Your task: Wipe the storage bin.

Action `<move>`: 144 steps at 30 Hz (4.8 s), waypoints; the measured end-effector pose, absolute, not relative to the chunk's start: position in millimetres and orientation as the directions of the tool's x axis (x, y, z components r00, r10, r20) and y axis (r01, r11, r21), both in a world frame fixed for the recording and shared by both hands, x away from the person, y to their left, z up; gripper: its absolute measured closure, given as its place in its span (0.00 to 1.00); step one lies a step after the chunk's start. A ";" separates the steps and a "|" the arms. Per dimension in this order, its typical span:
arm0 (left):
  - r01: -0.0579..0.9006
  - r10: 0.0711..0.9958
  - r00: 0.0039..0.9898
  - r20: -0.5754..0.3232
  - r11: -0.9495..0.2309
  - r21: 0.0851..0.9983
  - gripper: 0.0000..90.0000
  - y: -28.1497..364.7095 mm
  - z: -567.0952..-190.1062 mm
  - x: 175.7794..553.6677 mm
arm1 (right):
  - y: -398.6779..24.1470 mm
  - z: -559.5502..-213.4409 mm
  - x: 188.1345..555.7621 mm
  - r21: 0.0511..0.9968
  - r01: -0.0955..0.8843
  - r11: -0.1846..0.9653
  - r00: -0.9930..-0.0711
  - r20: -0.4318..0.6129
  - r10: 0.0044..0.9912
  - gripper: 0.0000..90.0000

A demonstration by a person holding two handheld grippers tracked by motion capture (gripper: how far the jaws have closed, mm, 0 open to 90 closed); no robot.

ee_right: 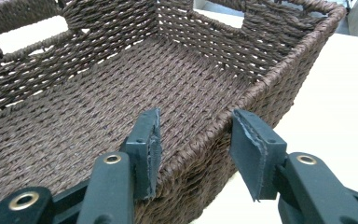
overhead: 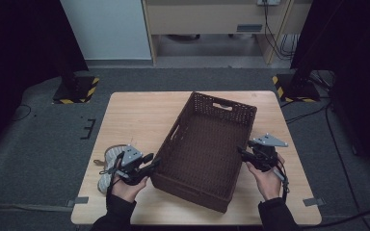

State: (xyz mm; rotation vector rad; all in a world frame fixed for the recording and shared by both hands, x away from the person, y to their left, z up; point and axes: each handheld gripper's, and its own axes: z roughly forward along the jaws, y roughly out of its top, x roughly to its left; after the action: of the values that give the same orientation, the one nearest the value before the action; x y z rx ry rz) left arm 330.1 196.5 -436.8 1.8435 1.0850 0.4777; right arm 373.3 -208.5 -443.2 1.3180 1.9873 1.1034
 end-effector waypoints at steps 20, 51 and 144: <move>0.527 0.825 0.543 -0.157 -0.189 0.829 0.80 181.5 -444.8 360.8 | -205.8 -442.9 388.8 0.849 0.494 0.187 -0.406 0.035 0.913 0.60; 0.534 0.836 0.527 -0.154 -0.184 0.825 0.71 164.9 -446.2 343.9 | -203.9 -446.6 387.5 0.837 0.502 0.220 -0.437 0.025 0.899 0.69; 0.533 0.940 0.324 -0.103 -0.092 0.841 0.77 263.9 -441.1 397.6 | -203.2 -443.5 395.9 0.841 0.517 0.160 -0.418 0.085 0.904 0.42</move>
State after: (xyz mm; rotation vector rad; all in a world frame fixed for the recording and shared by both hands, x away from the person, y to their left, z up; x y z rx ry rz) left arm 397.6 263.9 -441.1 1.7496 1.3245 0.6098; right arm 395.9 -203.2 -443.5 1.3470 2.0012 1.1721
